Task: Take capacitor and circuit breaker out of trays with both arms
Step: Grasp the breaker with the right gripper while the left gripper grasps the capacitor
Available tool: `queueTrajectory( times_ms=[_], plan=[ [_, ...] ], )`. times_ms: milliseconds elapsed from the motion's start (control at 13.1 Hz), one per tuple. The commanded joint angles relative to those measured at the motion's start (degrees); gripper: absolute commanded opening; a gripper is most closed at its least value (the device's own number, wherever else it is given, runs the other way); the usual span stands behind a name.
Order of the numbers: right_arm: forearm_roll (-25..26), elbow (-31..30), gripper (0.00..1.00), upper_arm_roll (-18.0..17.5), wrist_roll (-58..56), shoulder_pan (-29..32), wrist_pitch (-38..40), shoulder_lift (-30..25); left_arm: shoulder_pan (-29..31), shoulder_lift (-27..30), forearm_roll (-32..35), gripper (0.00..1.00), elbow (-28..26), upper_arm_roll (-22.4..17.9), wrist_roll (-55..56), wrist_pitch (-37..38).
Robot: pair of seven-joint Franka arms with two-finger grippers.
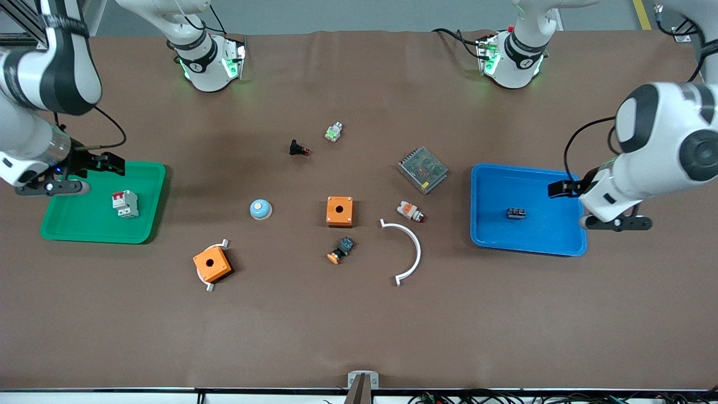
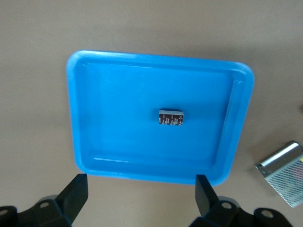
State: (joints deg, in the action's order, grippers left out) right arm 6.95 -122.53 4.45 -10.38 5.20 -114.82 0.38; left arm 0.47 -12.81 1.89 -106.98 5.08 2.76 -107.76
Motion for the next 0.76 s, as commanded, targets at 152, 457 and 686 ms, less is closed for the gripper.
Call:
queueTrajectory(
  times_ms=[152,457,686],
  plan=[
    [2.9,0.8,0.94,-0.5,-2.3,3.0,-6.3,9.8,-0.1,-6.3,1.0,1.00,-7.1,0.6,-1.5,-11.0],
    [6.1,2.4,0.94,-0.5,-2.2,3.4,-9.6,16.1,-1.7,-13.0,1.0,1.00,-7.0,1.4,-1.4,-15.5],
    [6.4,3.6,0.94,-0.5,-2.4,6.0,-11.4,18.7,-2.4,-15.6,1.1,1.00,-7.0,1.4,-1.4,-17.9]
  ],
)
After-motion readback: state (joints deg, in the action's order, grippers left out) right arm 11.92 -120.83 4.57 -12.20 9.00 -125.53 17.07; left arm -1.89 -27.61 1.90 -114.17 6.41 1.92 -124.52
